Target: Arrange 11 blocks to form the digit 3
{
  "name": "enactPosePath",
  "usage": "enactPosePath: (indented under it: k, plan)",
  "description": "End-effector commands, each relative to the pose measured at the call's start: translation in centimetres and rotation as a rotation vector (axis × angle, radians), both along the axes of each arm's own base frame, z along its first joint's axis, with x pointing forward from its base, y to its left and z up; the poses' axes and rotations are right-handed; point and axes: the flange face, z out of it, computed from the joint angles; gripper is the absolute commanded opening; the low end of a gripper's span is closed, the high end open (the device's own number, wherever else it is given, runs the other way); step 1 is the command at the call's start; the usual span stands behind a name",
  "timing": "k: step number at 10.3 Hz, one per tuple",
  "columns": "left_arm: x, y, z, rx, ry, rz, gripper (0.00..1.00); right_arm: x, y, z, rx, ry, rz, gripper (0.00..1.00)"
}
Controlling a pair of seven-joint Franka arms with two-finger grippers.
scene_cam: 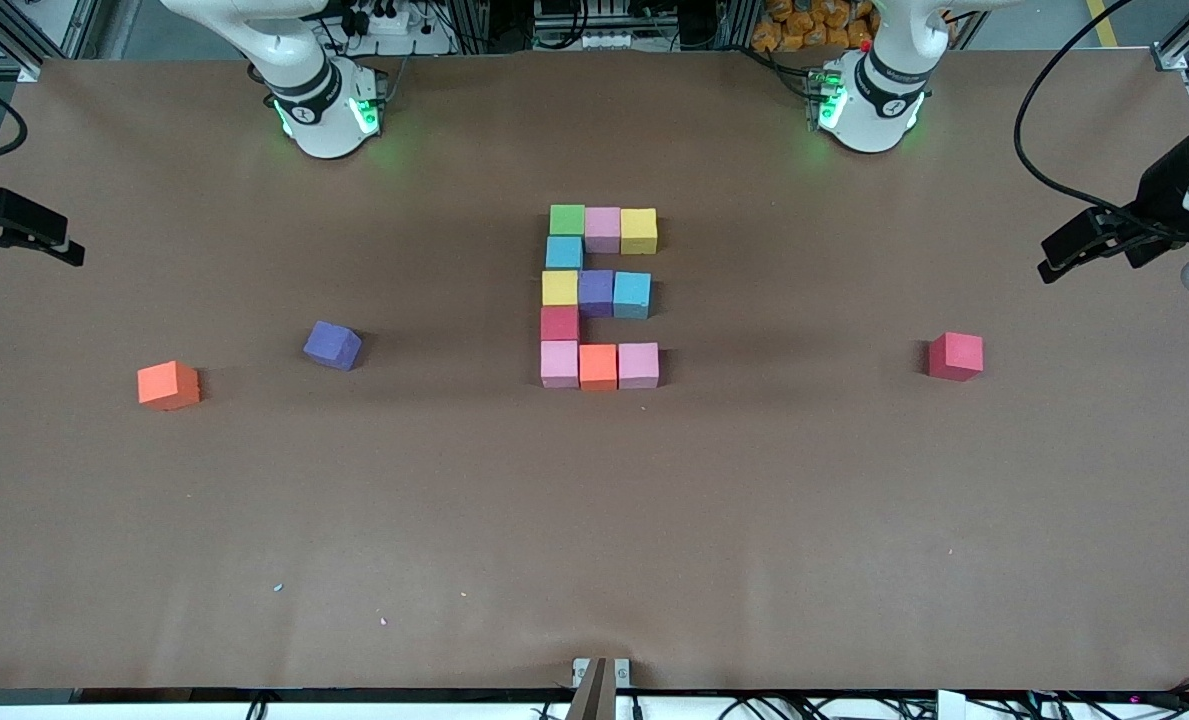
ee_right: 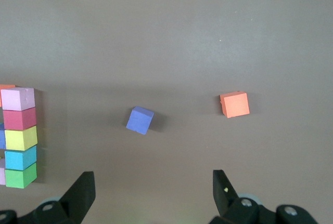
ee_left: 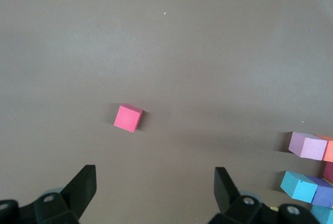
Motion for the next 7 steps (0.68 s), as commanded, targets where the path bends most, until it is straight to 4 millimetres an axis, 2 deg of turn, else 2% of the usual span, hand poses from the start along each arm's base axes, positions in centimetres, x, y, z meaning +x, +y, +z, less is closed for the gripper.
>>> enactPosePath:
  k: [1, 2, 7]
  plan:
    - [-0.73, 0.12, 0.24, -0.014, 0.006, -0.095, 1.00, 0.22, 0.29, -0.04, 0.006, -0.005, -0.009, 1.00]
    - [-0.68, 0.11, 0.15, -0.013, 0.007, -0.139, 1.00, 0.36, 0.21, -0.30, 0.006, -0.001, -0.010, 1.00]
    - [-0.55, -0.18, 0.26, -0.015, 0.004, -0.126, 1.00, 0.40, -0.02, -0.19, 0.009, -0.007, -0.015, 1.00]
